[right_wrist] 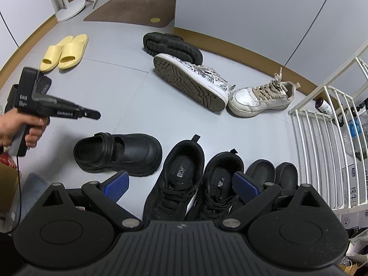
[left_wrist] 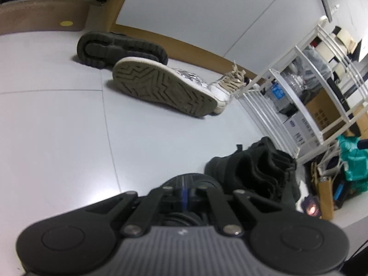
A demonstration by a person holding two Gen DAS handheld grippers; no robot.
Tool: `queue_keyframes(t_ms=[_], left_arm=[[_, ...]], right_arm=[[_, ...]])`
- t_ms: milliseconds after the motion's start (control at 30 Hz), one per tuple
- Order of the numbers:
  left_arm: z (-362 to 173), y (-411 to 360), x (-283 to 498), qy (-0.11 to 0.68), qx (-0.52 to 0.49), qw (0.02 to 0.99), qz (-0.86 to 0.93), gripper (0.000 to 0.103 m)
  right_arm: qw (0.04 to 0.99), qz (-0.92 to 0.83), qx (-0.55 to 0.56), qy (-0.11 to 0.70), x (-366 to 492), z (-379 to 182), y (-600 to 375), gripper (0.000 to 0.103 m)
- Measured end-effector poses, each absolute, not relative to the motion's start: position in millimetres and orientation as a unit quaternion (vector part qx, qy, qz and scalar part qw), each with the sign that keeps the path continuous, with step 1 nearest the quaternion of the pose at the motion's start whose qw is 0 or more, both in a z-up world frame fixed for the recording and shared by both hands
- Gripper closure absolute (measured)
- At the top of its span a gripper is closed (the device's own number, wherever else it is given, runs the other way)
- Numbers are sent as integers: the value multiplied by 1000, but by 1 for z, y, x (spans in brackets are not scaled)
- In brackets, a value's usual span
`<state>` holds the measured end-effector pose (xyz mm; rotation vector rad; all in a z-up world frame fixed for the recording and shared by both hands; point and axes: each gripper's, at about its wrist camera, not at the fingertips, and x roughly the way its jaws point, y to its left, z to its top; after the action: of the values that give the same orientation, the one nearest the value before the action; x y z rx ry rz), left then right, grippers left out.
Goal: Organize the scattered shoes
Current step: 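Lower the clog beside the sneakers and open the left gripper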
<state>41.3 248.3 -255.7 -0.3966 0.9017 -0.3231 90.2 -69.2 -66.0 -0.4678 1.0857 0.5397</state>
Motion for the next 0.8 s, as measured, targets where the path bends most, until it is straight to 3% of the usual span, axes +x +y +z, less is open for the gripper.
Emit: queue_keyframes(t_ms=[67, 133, 233, 300, 800], left_arm=[[-253, 247, 42, 433, -170, 872, -155, 103], [-250, 248, 45, 437, -164, 870, -156, 94], [-248, 252, 46, 438, -164, 871, -149, 63], [-247, 254, 47, 438, -153, 876, -134, 29], [-249, 275, 59, 449, -136, 871, -144, 4]], right_arm=[[794, 252, -221, 507, 91, -70, -68, 4], [792, 254, -225, 507, 89, -74, -68, 4], [790, 259, -230, 506, 84, -82, -67, 4], [787, 266, -236, 504, 81, -89, -62, 4], [750, 347, -329, 457, 46, -146, -28, 4]])
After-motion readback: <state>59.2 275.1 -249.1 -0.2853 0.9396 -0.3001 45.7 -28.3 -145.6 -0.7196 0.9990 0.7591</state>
